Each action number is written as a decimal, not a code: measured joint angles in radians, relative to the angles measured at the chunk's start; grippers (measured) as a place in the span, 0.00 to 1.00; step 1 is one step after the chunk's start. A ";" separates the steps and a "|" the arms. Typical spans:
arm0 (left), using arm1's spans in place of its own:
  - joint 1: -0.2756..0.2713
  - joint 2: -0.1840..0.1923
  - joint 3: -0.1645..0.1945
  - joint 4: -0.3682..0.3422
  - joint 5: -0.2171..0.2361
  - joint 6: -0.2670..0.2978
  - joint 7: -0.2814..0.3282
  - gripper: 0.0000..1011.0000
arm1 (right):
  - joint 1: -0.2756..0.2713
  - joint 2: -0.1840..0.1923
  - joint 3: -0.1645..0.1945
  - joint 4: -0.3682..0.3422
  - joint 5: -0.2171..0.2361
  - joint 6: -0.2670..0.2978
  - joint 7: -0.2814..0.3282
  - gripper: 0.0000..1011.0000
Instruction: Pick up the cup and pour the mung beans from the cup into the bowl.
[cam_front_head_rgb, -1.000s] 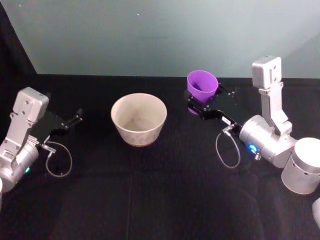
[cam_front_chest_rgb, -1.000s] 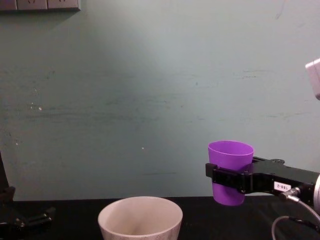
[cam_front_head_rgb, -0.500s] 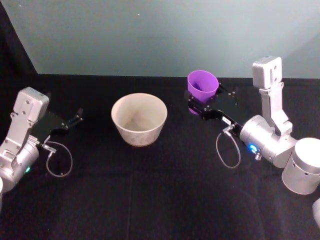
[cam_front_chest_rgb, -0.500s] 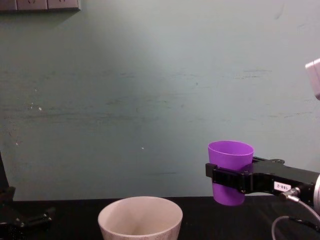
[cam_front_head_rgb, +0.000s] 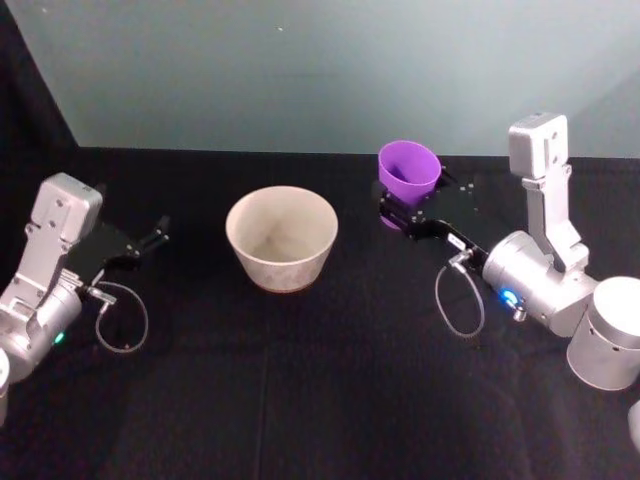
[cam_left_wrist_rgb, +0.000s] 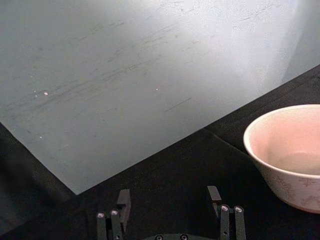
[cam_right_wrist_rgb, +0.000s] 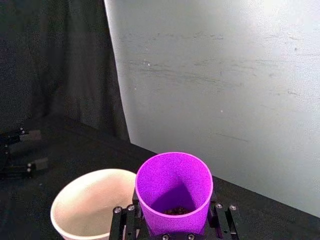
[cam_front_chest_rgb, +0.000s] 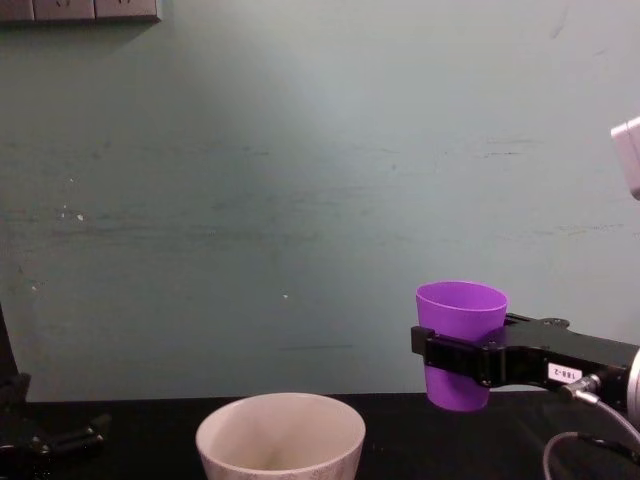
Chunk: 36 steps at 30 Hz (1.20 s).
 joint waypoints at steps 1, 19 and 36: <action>0.000 0.000 0.000 0.000 0.000 0.000 0.000 0.99 | 0.000 0.000 0.000 0.000 0.000 0.000 0.000 0.71; 0.000 0.000 0.000 0.000 0.000 0.000 0.000 0.99 | 0.000 0.000 0.000 0.000 0.000 0.000 0.000 0.71; 0.000 0.000 0.000 0.000 0.000 0.000 0.000 0.99 | 0.000 0.000 0.000 0.000 0.000 0.000 0.000 0.71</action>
